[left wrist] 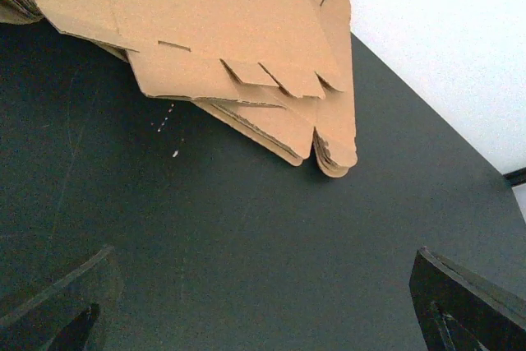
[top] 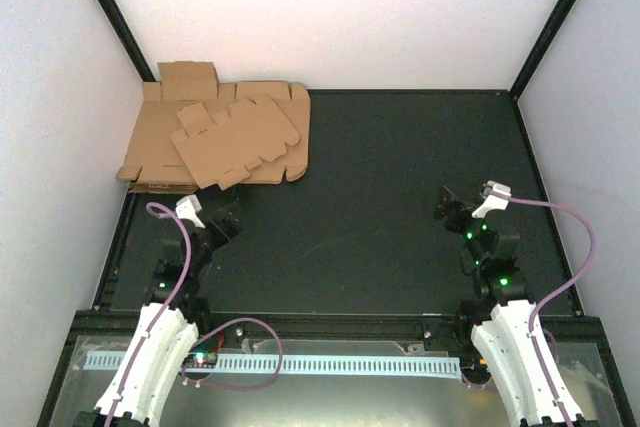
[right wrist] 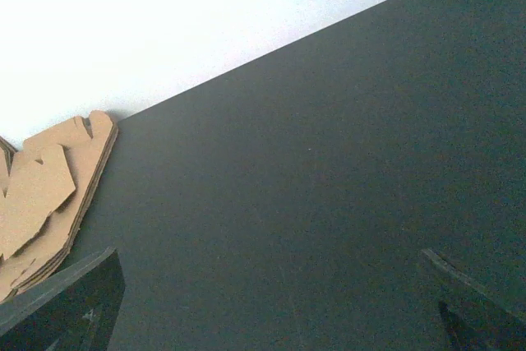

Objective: Fold the paper box

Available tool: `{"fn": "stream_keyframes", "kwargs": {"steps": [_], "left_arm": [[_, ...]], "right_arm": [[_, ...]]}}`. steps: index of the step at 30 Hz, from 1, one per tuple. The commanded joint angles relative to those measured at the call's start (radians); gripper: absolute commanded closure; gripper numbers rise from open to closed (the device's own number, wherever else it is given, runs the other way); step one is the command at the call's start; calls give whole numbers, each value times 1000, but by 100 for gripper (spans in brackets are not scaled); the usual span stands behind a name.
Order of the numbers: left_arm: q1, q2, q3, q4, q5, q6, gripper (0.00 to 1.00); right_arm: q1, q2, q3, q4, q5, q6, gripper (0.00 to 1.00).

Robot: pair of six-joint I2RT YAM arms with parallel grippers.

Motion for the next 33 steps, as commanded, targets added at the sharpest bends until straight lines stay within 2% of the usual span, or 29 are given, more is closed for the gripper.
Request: {"fn": "stream_keyframes", "kwargs": {"steps": [1, 5, 10, 16, 19, 22, 24, 26, 30, 33], "left_arm": [[-1, 3, 23, -25, 2, -28, 1], [-1, 6, 38, -39, -15, -48, 1], [-2, 59, 128, -148, -90, -177, 1], [-2, 220, 293, -260, -44, -285, 1], [0, 342, 410, -400, -33, -384, 1], [-1, 436, 521, -481, 20, -385, 1], [0, 483, 554, -482, 72, -409, 1], [-1, 518, 538, -470, 123, -502, 1], [3, 561, 470, -308, 196, -669, 6], [6, 584, 446, -206, 171, -732, 1]], "right_arm": [[4, 0, 1, 5, -11, 3, 1], [4, 20, 2, 10, -20, 19, 0], [4, 90, 47, -30, 3, 68, 1], [4, 200, 102, -70, 1, 93, 0], [4, 233, 116, -75, 1, 95, 1], [4, 241, 111, -53, 0, 101, 1], [4, 238, 111, -44, -9, 103, 1], [4, 231, 112, -37, -16, 103, 1], [3, 207, 117, -39, -12, 89, 1], [4, 184, 114, -46, -4, 74, 1]]}}
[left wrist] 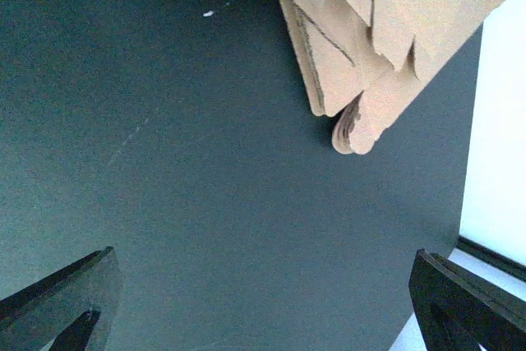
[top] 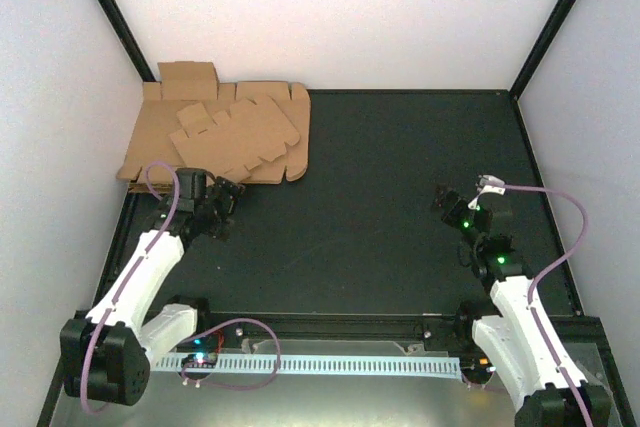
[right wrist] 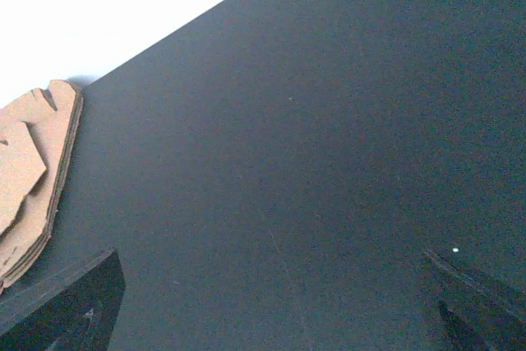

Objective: Fold the paper box

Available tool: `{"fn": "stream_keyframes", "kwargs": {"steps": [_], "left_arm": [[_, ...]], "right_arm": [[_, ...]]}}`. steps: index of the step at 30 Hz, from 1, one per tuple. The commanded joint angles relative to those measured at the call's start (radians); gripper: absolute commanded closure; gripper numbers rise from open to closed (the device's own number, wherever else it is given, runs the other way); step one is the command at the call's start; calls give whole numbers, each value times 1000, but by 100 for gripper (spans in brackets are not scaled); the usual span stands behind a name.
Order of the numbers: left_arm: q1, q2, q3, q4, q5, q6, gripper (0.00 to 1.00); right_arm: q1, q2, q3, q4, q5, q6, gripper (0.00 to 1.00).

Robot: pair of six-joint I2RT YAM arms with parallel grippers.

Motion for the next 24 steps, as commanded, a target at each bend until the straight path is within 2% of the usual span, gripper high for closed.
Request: {"fn": "stream_keyframes", "kwargs": {"steps": [1, 6, 12, 18, 24], "left_arm": [[9, 32, -18, 145, 34, -166, 1], [38, 119, 0, 189, 32, -235, 1], [79, 264, -6, 304, 134, -361, 4], [101, 367, 35, 379, 131, -398, 4], [129, 436, 62, 404, 123, -419, 8]], "right_arm": [[3, -40, 25, 9, 1, -20, 1], [3, -66, 30, -17, 4, -40, 0], [4, -67, 35, -22, -10, -44, 1], [4, -61, 41, -22, -19, -44, 1], [4, -54, 53, -24, -20, -50, 1]]}}
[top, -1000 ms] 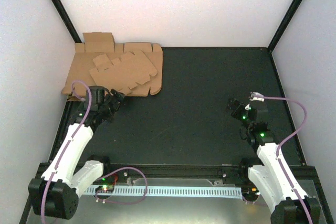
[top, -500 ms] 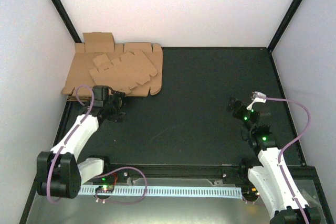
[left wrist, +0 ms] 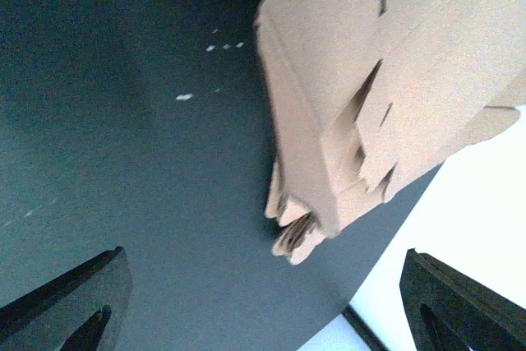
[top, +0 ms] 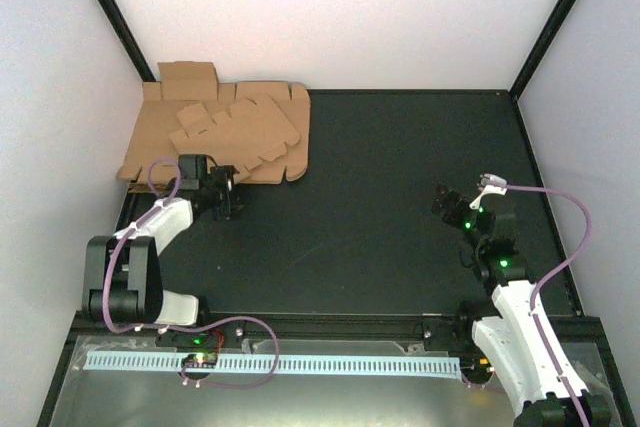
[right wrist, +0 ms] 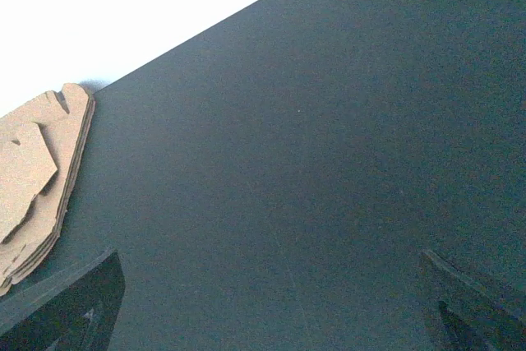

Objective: Fold the paper box

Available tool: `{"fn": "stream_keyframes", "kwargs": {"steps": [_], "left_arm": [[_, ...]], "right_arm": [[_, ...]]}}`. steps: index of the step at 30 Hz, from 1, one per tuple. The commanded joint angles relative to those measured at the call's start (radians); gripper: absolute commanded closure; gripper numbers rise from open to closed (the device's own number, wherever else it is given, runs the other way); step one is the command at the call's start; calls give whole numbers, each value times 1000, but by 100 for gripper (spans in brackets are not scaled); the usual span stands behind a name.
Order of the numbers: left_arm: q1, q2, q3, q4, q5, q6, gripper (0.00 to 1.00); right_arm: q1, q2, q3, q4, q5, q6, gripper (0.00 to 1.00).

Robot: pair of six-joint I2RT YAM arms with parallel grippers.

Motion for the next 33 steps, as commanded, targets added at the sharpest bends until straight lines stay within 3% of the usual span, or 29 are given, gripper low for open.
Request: {"fn": "stream_keyframes", "kwargs": {"steps": [1, 9, 14, 20, 25, 33], "left_arm": [[28, 43, 47, 60, 17, -51, 8], [46, 112, 58, 106, 0, -68, 28], [47, 110, 59, 123, -3, -58, 67], [47, 80, 45, 126, 8, -52, 98], [45, 15, 23, 153, 89, -33, 98], [-13, -222, -13, 73, 176, 17, 99]], "right_arm": [[4, 2, 41, -1, -17, -19, 1], [4, 13, 49, 0, -25, -24, 0], [4, 11, 50, 2, -31, -25, 1], [4, 9, 46, 1, -32, -18, 1], [3, -6, 48, -10, -32, -21, 1], [4, -15, 50, 7, -78, -32, 0]]}}
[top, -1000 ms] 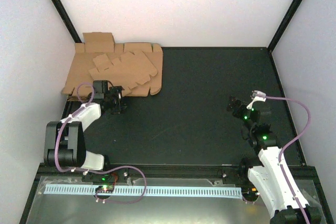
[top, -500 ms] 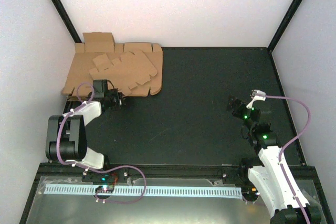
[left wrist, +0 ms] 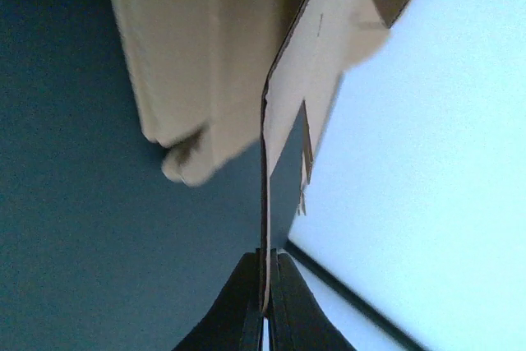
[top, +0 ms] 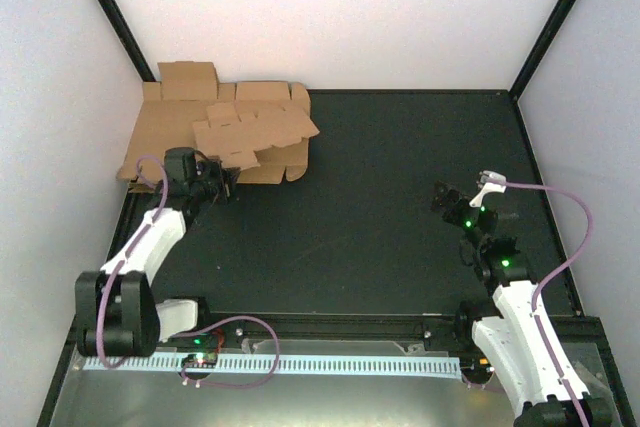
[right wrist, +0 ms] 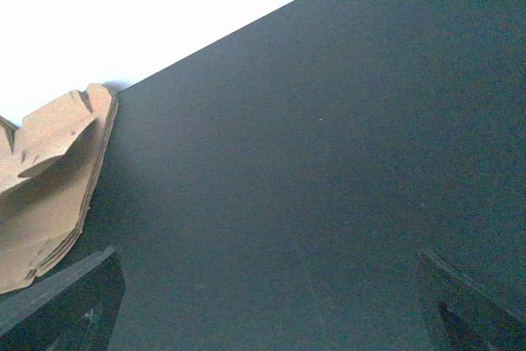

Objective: Fold the paper box

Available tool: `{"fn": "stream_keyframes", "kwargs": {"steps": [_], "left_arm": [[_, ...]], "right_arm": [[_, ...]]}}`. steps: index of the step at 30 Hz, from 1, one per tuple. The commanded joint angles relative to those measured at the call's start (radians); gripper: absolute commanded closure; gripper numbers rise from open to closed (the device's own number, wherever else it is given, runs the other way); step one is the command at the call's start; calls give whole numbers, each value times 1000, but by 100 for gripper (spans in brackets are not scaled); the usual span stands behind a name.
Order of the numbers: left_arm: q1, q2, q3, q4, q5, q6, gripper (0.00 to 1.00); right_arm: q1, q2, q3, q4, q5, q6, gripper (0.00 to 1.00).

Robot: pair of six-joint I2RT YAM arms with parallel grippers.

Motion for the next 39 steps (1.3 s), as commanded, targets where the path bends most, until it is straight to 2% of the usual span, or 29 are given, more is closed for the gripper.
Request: {"fn": "stream_keyframes", "kwargs": {"steps": [1, 5, 9, 14, 16, 17, 18, 20, 23, 25, 30, 33, 35, 39], "left_arm": [[-44, -135, -27, -37, 111, 42, 98], [-101, -266, -64, -107, 141, 80, 98], [-171, -377, -135, -185, 140, 107, 98], [-308, -493, -298, -153, 114, 40, 98], [-368, -522, -336, -176, 90, 19, 94], [-400, -536, -342, -207, 61, 16, 90], [-438, -551, -343, -236, 22, 17, 82], [-485, -576, -337, -307, -39, 20, 52], [-495, -595, -321, -357, -99, 79, 22], [-494, -593, -285, -375, -198, 198, 16], [-474, -455, -66, -479, -454, 684, 16], [-466, -363, 44, -547, -595, 898, 14], [-440, -313, 71, -519, -600, 1020, 12], [-404, -206, 91, -366, -503, 1231, 16]], "right_arm": [[4, -9, 26, 17, -78, -23, 1], [3, 33, 36, 46, -210, -28, 1], [4, 129, 92, 6, -349, -18, 0], [3, 293, 140, -24, -495, 33, 0], [4, 346, 139, -5, -533, 58, 1], [3, 370, 130, 20, -554, 77, 1], [3, 395, 119, 42, -572, 91, 1], [4, 446, 107, 74, -604, 110, 1], [4, 517, 92, 116, -633, 121, 0], [5, 552, 85, 137, -642, 122, 0], [16, 629, 105, 128, -640, 76, 2], [24, 668, 125, 107, -639, 41, 3], [31, 690, 133, 104, -633, 26, 3], [47, 728, 143, 115, -637, 6, 4]]}}
